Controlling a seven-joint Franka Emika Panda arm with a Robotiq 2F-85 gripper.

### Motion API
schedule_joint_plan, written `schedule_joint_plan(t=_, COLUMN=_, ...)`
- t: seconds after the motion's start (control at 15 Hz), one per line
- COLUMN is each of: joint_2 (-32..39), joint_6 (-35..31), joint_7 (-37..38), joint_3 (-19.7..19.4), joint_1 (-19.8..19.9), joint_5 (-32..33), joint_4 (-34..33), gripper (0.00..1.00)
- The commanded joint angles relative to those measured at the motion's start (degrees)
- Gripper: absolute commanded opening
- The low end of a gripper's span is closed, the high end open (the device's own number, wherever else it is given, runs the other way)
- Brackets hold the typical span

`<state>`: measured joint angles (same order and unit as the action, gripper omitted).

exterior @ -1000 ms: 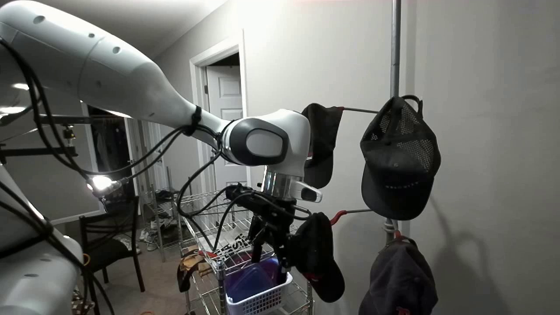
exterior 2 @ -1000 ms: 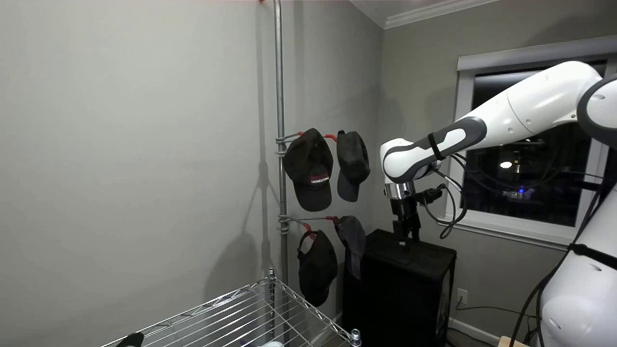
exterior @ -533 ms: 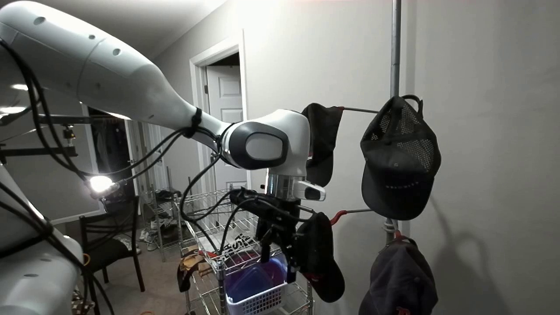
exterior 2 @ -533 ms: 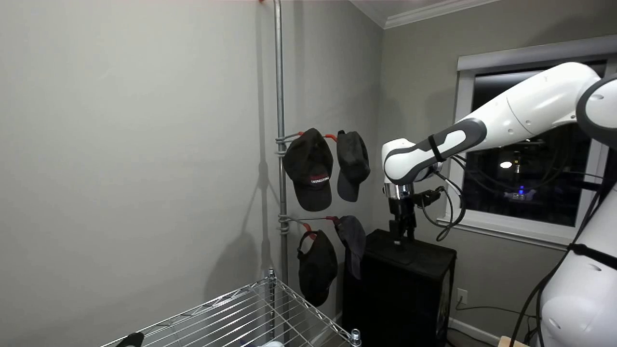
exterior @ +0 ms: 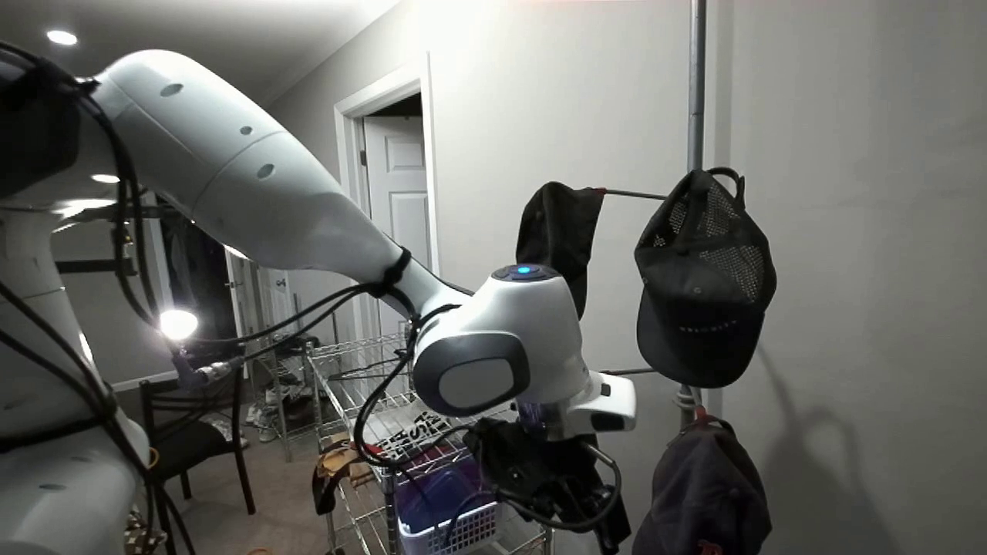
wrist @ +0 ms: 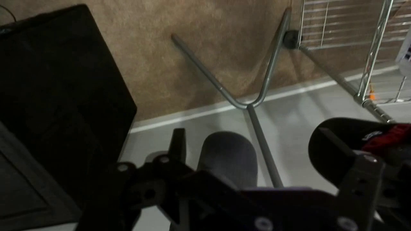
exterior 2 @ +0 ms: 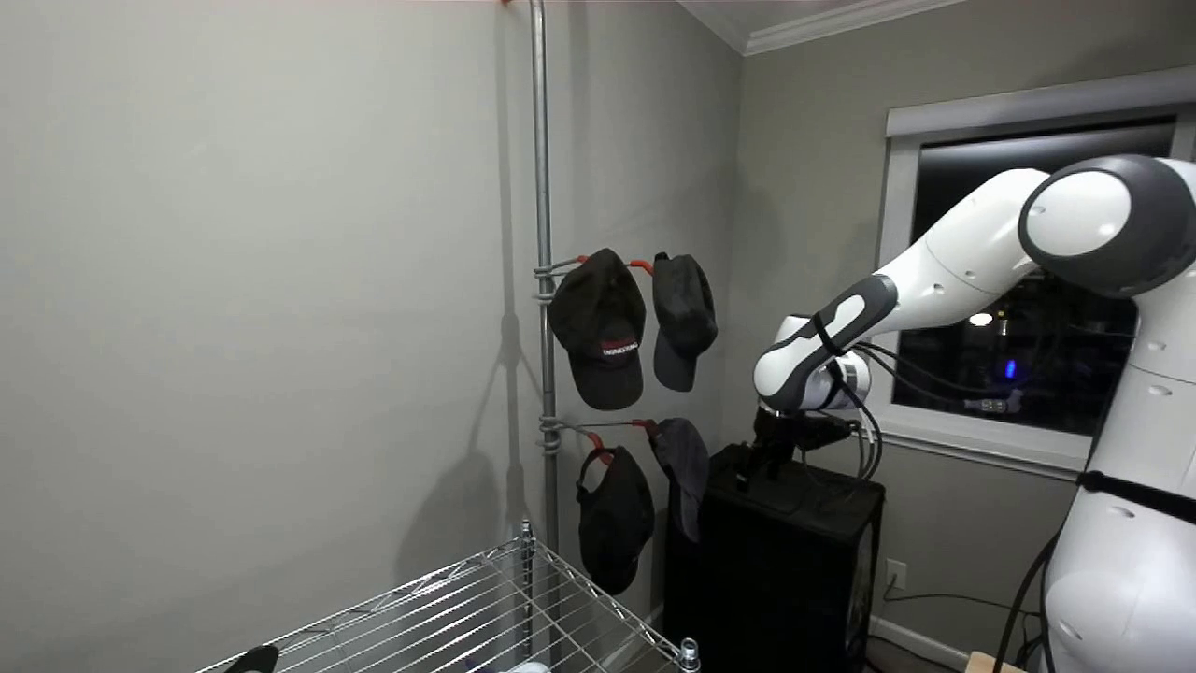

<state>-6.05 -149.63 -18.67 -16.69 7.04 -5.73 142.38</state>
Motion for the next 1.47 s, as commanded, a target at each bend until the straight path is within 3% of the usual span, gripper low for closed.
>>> schedule_joint_plan(t=0.0, joint_2=4.18, joint_6=-15.81, joint_7=-10.93, joint_3=0.2, joint_1=-0.87, joint_5=-11.94, joint_4=1.85, gripper=1.0)
schedule_joint_plan(t=0.2, joint_2=8.68, joint_6=-25.23, joint_7=-21.88, joint_3=1.05, joint_1=-4.45, joint_5=-26.26, joint_4=0.25, gripper=1.0)
schedule_joint_plan(t=0.4, joint_2=12.0, joint_6=-23.47, joint_7=-31.28, joint_3=4.02, joint_1=-4.39, joint_5=-36.92, joint_4=-5.46, gripper=1.0)
schedule_joint_plan(t=0.8, joint_2=17.99, joint_6=-20.9, joint_7=-36.17, joint_3=4.42, joint_1=-2.04, joint_5=-37.78, joint_4=-15.49, gripper=1.0)
schedule_joint_plan(t=1.33, joint_2=24.05, joint_6=-21.72, joint_7=-39.7, joint_3=5.65, joint_1=0.63, joint_5=-37.66, joint_4=-22.3, gripper=1.0)
schedule_joint_plan(t=1.4, joint_2=24.57, joint_6=-21.84, joint_7=-40.18, joint_3=5.95, joint_1=0.93, joint_5=-37.86, joint_4=-22.93, gripper=0.75)
